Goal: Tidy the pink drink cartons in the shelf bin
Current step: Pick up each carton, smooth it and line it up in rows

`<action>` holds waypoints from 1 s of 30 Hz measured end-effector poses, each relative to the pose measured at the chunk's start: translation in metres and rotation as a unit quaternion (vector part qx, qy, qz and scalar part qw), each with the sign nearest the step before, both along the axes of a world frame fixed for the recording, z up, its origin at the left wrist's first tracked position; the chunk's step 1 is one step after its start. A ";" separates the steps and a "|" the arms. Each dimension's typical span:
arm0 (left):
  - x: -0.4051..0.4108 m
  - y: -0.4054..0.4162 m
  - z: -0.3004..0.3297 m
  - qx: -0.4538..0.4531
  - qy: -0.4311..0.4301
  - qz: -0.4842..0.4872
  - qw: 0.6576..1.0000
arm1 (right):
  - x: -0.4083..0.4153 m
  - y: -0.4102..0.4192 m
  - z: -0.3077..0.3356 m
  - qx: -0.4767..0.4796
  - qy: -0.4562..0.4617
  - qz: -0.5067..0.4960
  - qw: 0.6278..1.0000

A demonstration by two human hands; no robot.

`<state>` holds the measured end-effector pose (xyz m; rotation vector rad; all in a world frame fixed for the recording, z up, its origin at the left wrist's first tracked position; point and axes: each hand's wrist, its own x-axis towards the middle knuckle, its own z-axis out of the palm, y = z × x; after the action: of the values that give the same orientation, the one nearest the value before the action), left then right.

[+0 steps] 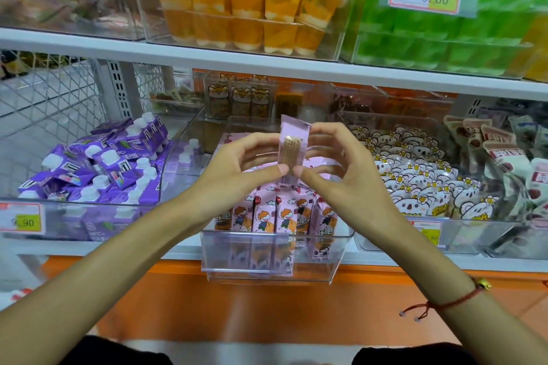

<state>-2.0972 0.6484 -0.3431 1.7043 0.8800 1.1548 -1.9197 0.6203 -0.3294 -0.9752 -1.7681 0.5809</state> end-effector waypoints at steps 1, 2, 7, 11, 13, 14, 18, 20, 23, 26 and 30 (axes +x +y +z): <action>0.001 0.000 0.000 -0.008 -0.012 0.005 1.000 | -0.001 0.000 -0.001 0.004 -0.002 -0.003 1.000; 0.002 0.000 0.000 -0.022 -0.034 0.011 0.999 | -0.001 0.000 -0.001 0.007 -0.005 -0.006 1.000; 0.010 -0.003 0.002 -0.119 -0.140 0.015 0.983 | -0.006 0.000 -0.004 0.031 -0.005 -0.029 0.999; 0.004 0.001 0.006 -0.086 -0.202 0.052 0.974 | 0.001 0.004 0.001 -0.036 0.057 -0.012 0.998; -0.001 0.000 0.010 -0.069 -0.205 0.028 0.976 | 0.008 0.006 0.004 -0.093 0.107 -0.002 0.990; -0.002 -0.001 0.011 -0.056 -0.181 0.016 0.982 | 0.012 0.008 0.006 -0.117 0.136 0.004 0.984; 0.002 -0.008 0.013 0.018 -0.084 0.045 0.995 | 0.027 0.010 0.011 -0.133 0.151 -0.028 0.979; 0.000 -0.009 0.021 0.093 -0.016 0.075 0.993 | 0.033 0.009 0.007 -0.079 0.062 -0.109 0.989; -0.007 -0.008 0.031 0.137 0.095 0.052 0.985 | 0.040 0.008 0.002 -0.026 -0.037 -0.178 0.983; -0.004 -0.003 0.027 0.114 0.196 0.029 0.973 | 0.050 0.011 -0.004 -0.039 -0.114 -0.214 0.969; 0.015 0.002 0.007 0.159 0.313 0.065 0.934 | 0.055 0.012 -0.018 -0.090 -0.196 -0.189 0.958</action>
<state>-2.0823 0.6504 -0.3358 2.3797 1.2502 0.8691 -1.8647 0.6321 -0.3474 -1.5999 -1.8179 0.3181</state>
